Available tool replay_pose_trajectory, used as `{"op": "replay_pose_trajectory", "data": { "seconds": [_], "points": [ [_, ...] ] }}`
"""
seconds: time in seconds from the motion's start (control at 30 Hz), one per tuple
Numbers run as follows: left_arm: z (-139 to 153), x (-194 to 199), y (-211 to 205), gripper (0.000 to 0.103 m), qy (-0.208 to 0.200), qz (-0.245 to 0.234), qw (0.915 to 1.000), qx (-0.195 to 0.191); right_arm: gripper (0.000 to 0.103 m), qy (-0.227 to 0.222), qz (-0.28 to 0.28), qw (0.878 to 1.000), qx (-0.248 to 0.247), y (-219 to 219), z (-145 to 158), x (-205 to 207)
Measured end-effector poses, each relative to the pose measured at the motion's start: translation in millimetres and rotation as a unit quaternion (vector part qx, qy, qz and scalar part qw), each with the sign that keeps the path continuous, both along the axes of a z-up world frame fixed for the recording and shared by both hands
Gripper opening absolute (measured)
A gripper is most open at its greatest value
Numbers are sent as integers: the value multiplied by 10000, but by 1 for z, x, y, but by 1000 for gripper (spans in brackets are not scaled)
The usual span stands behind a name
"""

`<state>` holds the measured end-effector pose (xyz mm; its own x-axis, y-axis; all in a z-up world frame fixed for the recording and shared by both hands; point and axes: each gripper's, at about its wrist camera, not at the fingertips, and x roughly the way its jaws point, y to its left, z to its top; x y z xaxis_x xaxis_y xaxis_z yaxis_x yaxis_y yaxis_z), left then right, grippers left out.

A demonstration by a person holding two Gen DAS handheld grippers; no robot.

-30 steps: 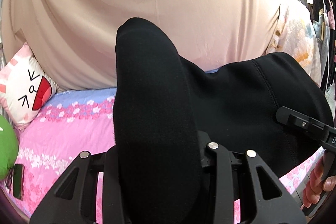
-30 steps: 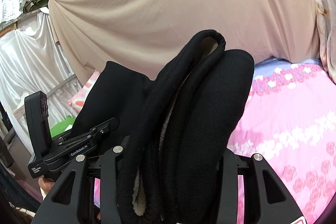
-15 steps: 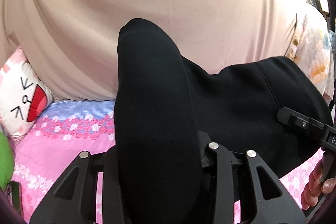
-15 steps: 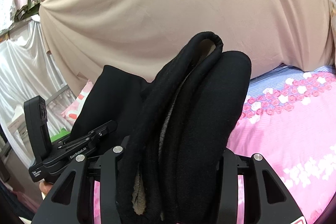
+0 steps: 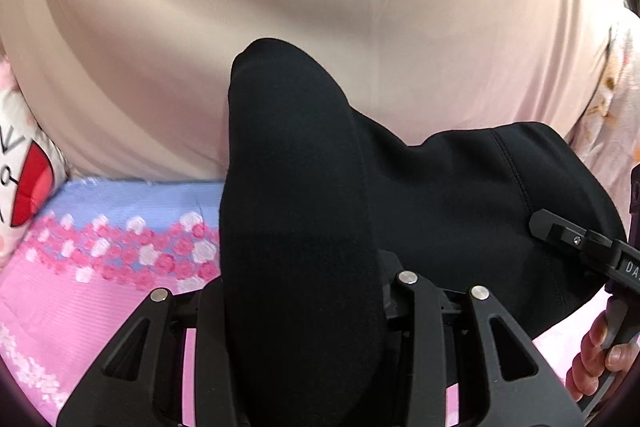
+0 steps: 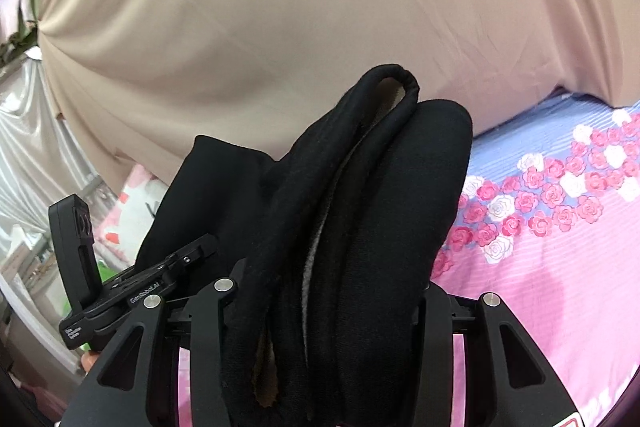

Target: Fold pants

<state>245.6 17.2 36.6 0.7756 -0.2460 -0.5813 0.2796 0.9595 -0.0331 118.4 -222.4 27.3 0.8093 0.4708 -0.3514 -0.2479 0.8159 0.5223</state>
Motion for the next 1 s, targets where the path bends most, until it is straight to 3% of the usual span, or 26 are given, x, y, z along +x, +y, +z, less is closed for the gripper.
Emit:
{"op": "replay_pose_trajectory", "data": {
  "seconds": [0.33,0.57,0.87,1.0],
  "points": [
    [-90,51,1,36,923,124,9956,54,43,1012,90,9946,-216,3,-82,63],
    [-88,48,4,36,781,105,9969,72,43,940,76,9952,-264,4,-85,60],
    [-95,52,2,38,851,134,9962,132,46,1175,22,9929,-163,-4,-99,68],
    [-99,55,5,47,923,156,9955,125,60,1418,-3,9899,-33,-9,-103,73]
  ]
}}
